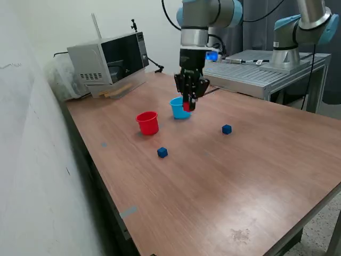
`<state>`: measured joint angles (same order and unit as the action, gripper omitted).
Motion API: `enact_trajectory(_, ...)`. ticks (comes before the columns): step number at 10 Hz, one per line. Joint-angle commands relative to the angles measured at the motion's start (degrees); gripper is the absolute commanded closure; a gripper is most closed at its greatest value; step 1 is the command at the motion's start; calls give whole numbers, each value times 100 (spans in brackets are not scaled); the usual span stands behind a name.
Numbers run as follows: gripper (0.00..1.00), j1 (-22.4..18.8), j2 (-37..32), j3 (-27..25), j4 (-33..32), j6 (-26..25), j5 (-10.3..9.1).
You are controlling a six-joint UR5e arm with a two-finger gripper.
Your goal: Place red objects in the red bin, and blue objects in the blue bin.
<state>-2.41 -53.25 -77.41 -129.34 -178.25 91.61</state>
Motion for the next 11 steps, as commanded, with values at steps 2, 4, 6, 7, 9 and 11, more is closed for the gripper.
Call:
enact_trajectory(2,100,1206,-222,137,190,272,94)
enact_trajectory(4,100,1549,243,409,190,344,94)
enact_trajectory(6,100,1683,657,551,190,344,103)
enact_trajectory(7,100,1683,728,560,190,344,94)
enact_trajectory(9,100,1674,798,551,181,344,94)
enact_trajectory(11,100,1648,886,551,172,344,59)
